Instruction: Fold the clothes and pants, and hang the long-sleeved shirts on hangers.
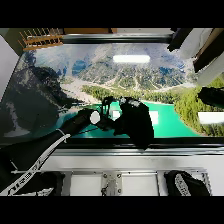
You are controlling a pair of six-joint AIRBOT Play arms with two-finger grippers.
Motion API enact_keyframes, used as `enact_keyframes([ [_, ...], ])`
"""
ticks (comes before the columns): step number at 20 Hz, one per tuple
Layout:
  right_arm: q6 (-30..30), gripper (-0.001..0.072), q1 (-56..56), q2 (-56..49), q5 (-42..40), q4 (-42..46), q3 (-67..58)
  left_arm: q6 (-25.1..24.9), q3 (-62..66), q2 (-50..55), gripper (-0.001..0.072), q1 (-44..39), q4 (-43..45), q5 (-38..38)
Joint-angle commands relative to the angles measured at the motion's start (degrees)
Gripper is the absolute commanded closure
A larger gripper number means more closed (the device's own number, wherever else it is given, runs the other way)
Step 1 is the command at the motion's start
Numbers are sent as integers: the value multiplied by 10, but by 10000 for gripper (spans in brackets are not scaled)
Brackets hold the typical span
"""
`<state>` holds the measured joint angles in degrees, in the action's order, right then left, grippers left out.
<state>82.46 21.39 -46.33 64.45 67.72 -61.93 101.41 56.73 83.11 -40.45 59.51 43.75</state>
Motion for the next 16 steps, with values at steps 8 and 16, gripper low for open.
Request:
enact_keyframes([
  [8,-3,692,-32,-51,19,-5,33,-61,75,24,698,88,-35,35],
  [16,-2,-4,-187,-280,-77,-30,48,-91,64,-19,698,164,-36,75],
])
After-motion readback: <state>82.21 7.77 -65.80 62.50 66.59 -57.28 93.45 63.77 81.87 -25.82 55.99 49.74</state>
